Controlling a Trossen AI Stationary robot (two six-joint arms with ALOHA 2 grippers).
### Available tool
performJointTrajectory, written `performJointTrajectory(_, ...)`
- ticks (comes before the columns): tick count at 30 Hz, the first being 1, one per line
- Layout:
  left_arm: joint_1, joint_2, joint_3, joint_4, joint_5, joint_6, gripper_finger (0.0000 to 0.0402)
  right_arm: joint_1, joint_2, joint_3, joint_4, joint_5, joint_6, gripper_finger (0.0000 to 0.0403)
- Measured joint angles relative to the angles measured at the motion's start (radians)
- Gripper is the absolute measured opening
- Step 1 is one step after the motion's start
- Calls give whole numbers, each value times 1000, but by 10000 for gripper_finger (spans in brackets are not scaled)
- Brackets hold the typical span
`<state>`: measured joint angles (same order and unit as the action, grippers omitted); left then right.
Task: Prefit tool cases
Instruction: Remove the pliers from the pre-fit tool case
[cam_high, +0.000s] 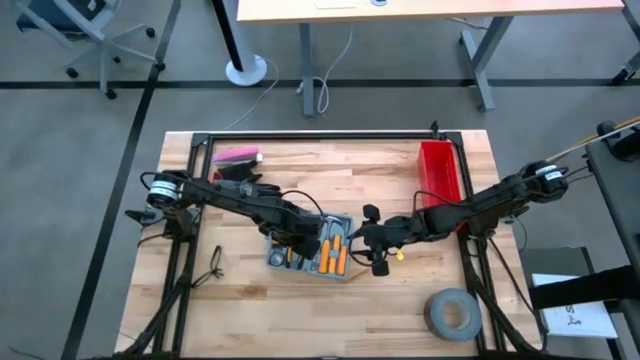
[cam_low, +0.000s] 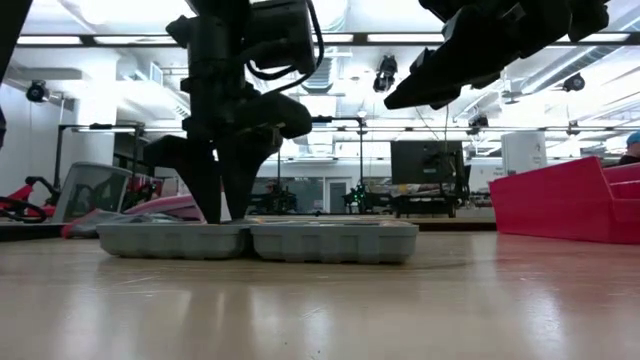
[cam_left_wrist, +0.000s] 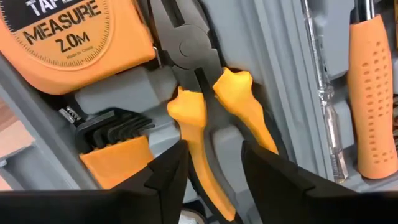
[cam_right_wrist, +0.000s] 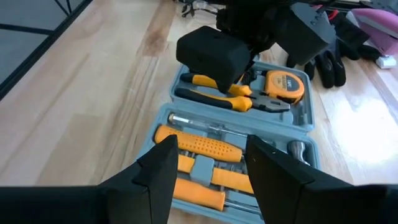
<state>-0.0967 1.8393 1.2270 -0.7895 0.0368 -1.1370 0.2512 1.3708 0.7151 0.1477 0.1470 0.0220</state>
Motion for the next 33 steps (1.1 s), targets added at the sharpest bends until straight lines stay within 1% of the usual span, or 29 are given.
performJointTrajectory(5,2,0,0,0,-1,3,148,0,0,0,8,-3,0,169)
performJointTrajectory(13,7,-3,0,0,-11,23,150,0,1,0,15,-20,2,166)
performJointTrajectory(18,19,-25,1,-3,-21,29,147,0,1,0,15,-20,2,170)
performJointTrajectory(25,19,-25,1,-22,-22,34,151,0,1,0,16,-20,3,168)
performJointTrajectory(33,19,-25,-4,1,-25,34,142,0,1,0,23,-20,2,171)
